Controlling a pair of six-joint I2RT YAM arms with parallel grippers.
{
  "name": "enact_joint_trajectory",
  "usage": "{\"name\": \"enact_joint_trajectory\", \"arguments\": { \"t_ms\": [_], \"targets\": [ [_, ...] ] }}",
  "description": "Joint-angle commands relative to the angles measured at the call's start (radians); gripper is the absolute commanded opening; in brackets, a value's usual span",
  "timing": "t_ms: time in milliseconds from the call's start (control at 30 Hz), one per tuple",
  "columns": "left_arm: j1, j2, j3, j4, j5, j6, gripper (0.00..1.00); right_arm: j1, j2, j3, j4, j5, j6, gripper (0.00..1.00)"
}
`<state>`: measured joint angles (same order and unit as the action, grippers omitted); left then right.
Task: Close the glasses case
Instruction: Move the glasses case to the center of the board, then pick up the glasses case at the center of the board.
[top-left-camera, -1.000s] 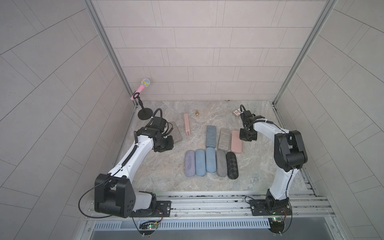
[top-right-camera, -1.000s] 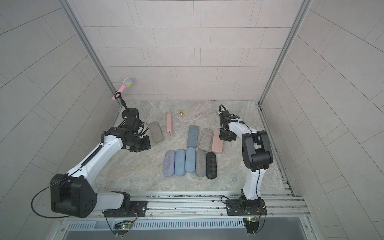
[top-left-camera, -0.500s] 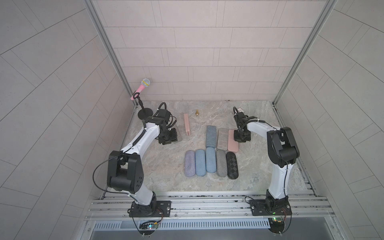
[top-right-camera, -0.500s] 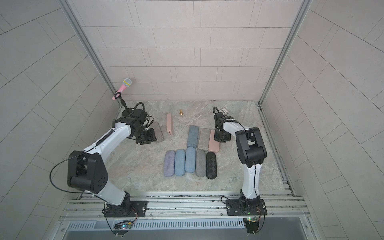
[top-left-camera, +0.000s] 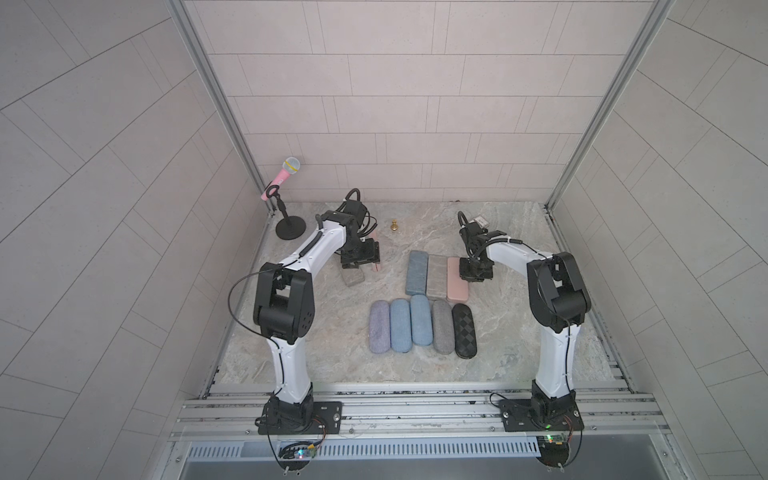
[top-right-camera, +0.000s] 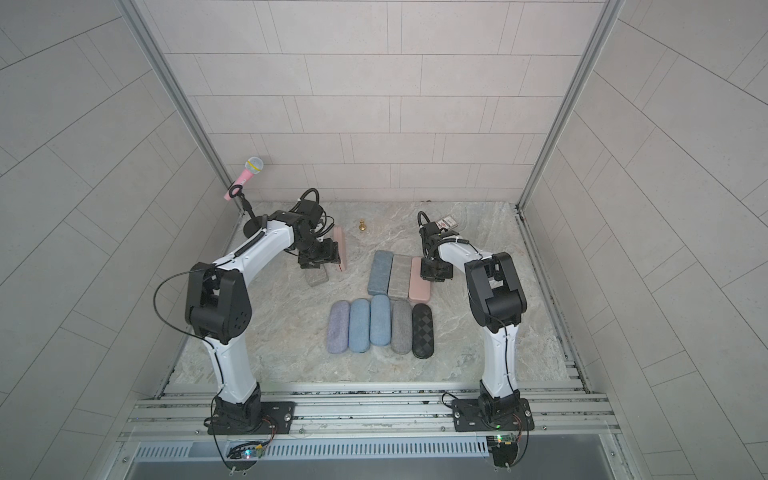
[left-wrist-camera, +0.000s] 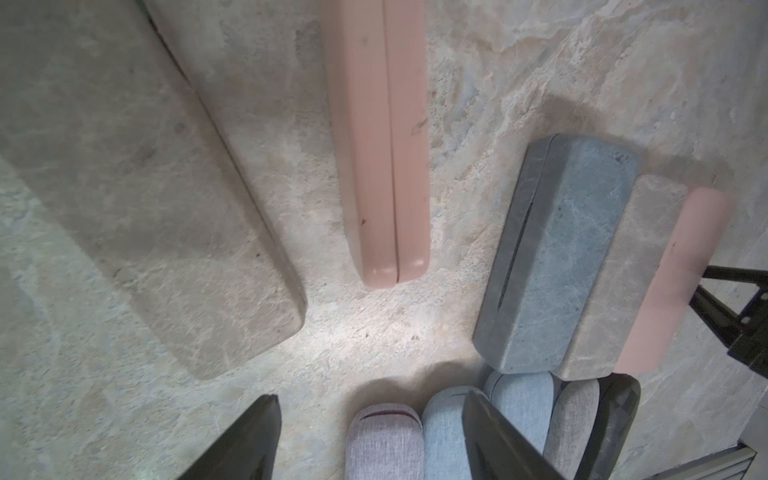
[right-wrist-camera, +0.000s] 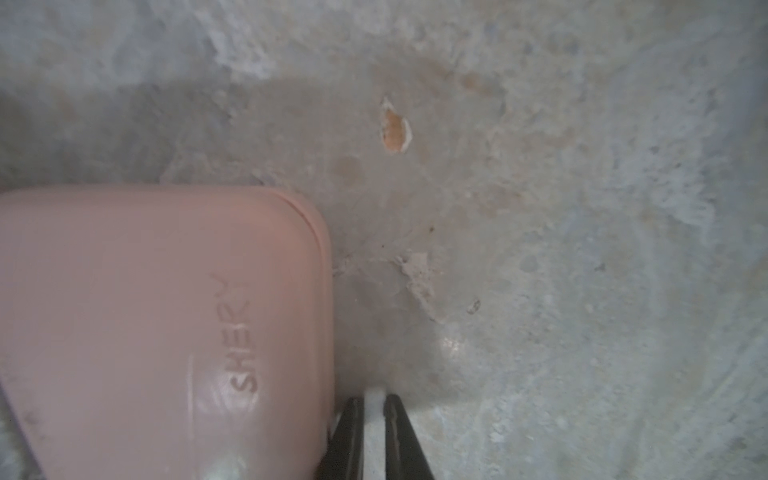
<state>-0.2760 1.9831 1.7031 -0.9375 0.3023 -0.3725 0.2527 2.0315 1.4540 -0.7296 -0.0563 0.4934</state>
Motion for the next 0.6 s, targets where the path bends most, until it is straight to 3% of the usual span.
{"name": "enact_joint_trajectory", "arguments": {
  "t_ms": [0, 133, 333, 433, 567],
  "targets": [
    [-0.012, 0.075, 0.11, -0.053, -0.034, 0.015, 0.78, 0.013, 0.011, -0.004, -0.02, -0.027, -0.011, 0.15],
    [-0.025, 0.169, 0.224, -0.083, -0.09, 0.011, 0.84, 0.013, -0.014, -0.018, -0.019, -0.044, -0.019, 0.16],
    [-0.028, 0.286, 0.34, -0.104, -0.11, 0.001, 0.84, 0.013, -0.025, -0.018, -0.017, -0.075, -0.033, 0.17],
    [-0.028, 0.336, 0.39, -0.106, -0.103, -0.004, 0.77, 0.013, -0.033, -0.022, -0.014, -0.077, -0.038, 0.17],
    [-0.028, 0.376, 0.439, -0.097, -0.077, -0.013, 0.57, 0.009, -0.048, -0.027, -0.014, -0.068, -0.045, 0.18]
  ]
}}
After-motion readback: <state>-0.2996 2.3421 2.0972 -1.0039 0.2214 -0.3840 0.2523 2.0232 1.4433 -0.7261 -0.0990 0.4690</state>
